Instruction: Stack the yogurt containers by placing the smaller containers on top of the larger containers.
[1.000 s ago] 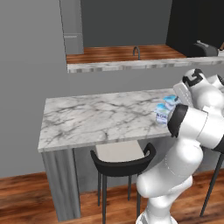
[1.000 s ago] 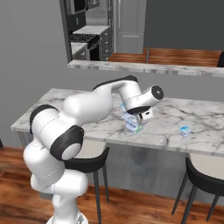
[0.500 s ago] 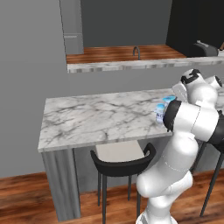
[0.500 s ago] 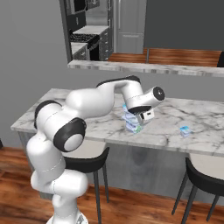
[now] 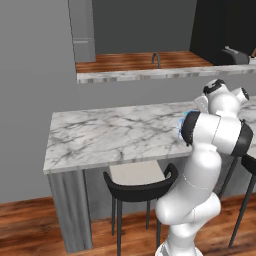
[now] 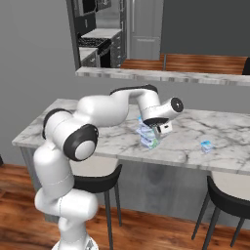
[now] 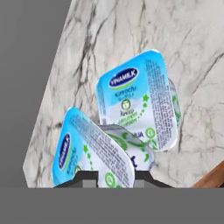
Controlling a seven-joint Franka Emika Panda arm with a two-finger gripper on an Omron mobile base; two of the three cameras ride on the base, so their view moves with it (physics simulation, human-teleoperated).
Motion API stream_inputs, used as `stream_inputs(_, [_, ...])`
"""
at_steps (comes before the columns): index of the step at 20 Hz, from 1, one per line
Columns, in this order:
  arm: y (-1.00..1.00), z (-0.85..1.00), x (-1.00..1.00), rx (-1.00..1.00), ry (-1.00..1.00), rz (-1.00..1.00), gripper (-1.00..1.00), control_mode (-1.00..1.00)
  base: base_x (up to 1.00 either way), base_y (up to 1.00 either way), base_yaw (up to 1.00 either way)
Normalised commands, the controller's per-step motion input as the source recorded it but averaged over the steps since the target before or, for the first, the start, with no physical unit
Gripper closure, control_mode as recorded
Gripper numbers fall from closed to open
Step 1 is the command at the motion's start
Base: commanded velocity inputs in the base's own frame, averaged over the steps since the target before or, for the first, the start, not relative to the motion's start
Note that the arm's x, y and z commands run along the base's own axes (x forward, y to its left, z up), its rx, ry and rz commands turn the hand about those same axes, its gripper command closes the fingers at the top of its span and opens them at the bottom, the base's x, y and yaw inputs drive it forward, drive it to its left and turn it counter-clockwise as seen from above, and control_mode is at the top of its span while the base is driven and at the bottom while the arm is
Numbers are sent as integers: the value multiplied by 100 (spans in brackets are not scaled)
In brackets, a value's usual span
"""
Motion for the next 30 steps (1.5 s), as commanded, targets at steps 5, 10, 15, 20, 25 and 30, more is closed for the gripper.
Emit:
stream_inputs(5, [-8,-8,20,0,0,0,100,-100,0,0,0])
stream_inputs(10, [-10,-8,19,0,0,0,100,-100,0,0,0])
stream_inputs(15, [-10,-8,16,0,0,0,100,-100,0,0,0])
stream_inputs(20, [-6,-10,11,0,0,0,100,-100,0,0,0])
stream_inputs(25, [0,-12,3,0,0,0,100,-100,0,0,0])
stream_inputs(30, [0,-12,0,0,0,0,100,-100,0,0,0])
